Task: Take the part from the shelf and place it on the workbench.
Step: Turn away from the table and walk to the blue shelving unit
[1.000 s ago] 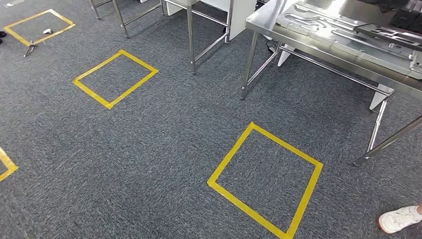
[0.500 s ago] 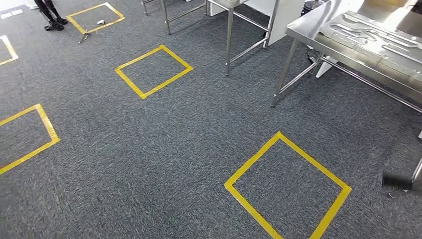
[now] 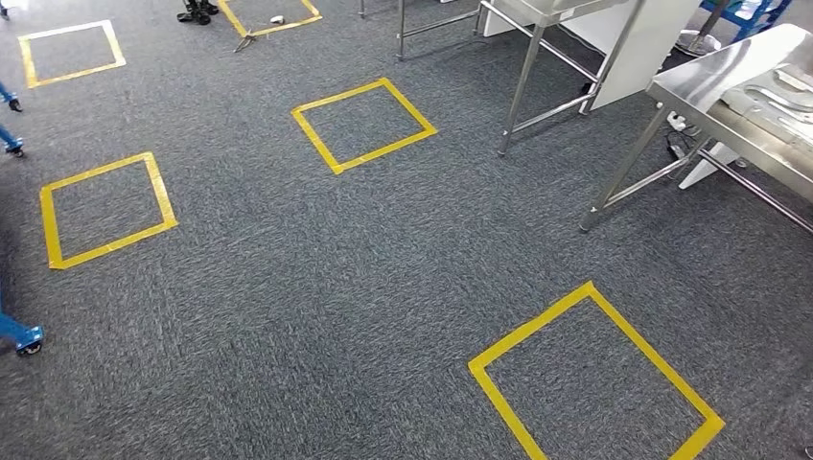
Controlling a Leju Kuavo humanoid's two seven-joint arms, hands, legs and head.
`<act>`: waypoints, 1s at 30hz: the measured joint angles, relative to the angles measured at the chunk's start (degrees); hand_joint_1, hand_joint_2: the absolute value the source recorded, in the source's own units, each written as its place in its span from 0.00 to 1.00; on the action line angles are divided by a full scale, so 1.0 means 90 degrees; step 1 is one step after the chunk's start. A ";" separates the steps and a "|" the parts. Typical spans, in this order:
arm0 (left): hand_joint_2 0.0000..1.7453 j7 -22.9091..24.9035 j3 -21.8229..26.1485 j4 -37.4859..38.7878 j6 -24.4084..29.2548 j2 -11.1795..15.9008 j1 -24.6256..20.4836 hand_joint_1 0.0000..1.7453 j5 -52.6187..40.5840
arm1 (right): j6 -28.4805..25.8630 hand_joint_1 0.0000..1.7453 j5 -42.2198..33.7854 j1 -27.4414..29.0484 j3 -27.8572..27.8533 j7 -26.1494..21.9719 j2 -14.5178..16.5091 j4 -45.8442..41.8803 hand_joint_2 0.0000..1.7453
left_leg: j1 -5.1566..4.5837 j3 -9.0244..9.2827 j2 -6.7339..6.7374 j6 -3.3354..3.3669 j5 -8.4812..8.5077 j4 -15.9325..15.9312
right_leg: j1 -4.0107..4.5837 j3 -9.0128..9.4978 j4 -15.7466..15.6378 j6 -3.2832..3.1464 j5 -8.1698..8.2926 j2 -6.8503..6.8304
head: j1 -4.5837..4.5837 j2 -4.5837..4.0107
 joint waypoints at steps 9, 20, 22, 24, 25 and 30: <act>0.00 0.0140 -0.0001 0.0011 0.0030 0.0000 0.0025 0.00 -0.0016 | 0.0003 0.00 -0.0017 -0.0040 -0.0001 0.0016 -0.0054 0.0001 0.00 | -0.0146 -0.0057 -0.0627 -0.0075 0.0056 -0.0007 | 0.0172 0.0743 -0.1918 -0.0467 0.1097 0.0294 | -0.0002 0.0000; 0.00 0.0112 -0.0004 0.0010 0.0018 0.0045 0.0009 0.00 -0.0038 | 0.0027 0.00 -0.0075 0.0007 -0.0016 0.0028 -0.0046 0.0004 0.00 | 0.0039 -0.0109 0.0635 -0.0359 -0.0109 0.0320 | 0.0086 0.0807 -0.1891 -0.0300 0.0984 -0.0656 | -0.0009 0.0000; 0.00 0.0112 -0.0005 0.0010 0.0017 0.0045 -0.0008 0.00 -0.0037 | 0.0023 0.00 -0.0076 -0.0004 -0.0022 0.0028 -0.0050 0.0004 0.00 | 0.0026 -0.0025 0.0733 -0.0259 -0.0068 0.0112 | 0.0120 0.0823 -0.1837 -0.0229 0.0938 -0.0782 | -0.0008 0.0000; 0.00 0.0113 -0.0004 0.0010 0.0023 0.0050 0.0000 0.00 -0.0033 | 0.0018 0.00 -0.0078 -0.0031 -0.0026 0.0037 -0.0047 0.0005 0.00 | 0.0026 -0.0053 0.0566 -0.0166 -0.0031 0.0097 | 0.0097 0.0849 -0.1820 -0.0156 0.0910 -0.0841 | -0.0007 0.0000; 0.00 0.0117 -0.0003 0.0010 0.0029 0.0052 0.0005 0.00 -0.0028 | 0.0015 0.00 -0.0079 -0.0041 -0.0027 0.0044 -0.0044 0.0005 0.00 | 0.0030 -0.0059 0.0489 -0.0123 -0.0010 0.0083 | 0.0073 0.0832 -0.1751 -0.0113 0.0837 -0.0714 | -0.0007 0.0000; 0.00 0.0131 -0.0003 0.0010 0.0050 0.0067 -0.0023 0.00 -0.0002 | 0.0013 0.00 -0.0081 0.0008 -0.0033 0.0110 -0.0026 0.0010 0.00 | 0.0034 -0.0145 0.0071 -0.0005 0.0076 0.0062 | 0.0020 0.0030 -0.0051 -0.0049 -0.0028 -0.0001 | -0.0005 0.0000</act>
